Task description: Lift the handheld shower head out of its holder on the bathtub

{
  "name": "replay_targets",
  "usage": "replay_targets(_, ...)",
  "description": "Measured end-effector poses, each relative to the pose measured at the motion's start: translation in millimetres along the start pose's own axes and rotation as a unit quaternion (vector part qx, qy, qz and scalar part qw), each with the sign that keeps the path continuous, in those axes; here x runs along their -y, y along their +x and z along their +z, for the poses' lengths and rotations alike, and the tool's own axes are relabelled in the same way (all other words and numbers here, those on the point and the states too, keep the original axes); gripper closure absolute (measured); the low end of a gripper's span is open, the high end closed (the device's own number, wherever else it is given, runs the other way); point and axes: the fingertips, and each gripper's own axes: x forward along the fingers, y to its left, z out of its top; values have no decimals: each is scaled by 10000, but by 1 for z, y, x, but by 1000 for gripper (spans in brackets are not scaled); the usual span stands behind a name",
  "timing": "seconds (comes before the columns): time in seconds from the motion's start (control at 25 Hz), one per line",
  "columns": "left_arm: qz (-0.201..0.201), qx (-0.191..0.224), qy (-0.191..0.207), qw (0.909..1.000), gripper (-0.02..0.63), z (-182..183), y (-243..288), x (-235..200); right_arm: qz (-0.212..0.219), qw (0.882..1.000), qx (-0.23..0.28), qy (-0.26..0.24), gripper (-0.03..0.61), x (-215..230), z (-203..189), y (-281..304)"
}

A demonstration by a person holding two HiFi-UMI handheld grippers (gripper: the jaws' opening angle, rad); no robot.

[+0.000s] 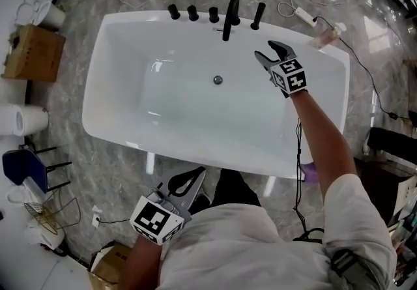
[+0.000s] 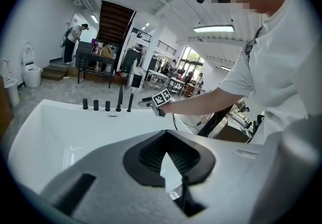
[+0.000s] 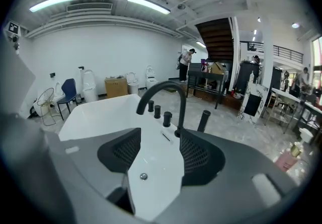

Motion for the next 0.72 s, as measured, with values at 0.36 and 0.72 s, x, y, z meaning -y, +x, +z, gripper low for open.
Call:
replay_targets(0.36,-149,-280,-115,9994,606,-6,31,-22,-468,9985,-297,44,323,75,-8,73)
replay_targets(0.72,-336,-239,-329,9986,606,-14,55,-38,-777,9957,-445,233,319,133,-12,134)
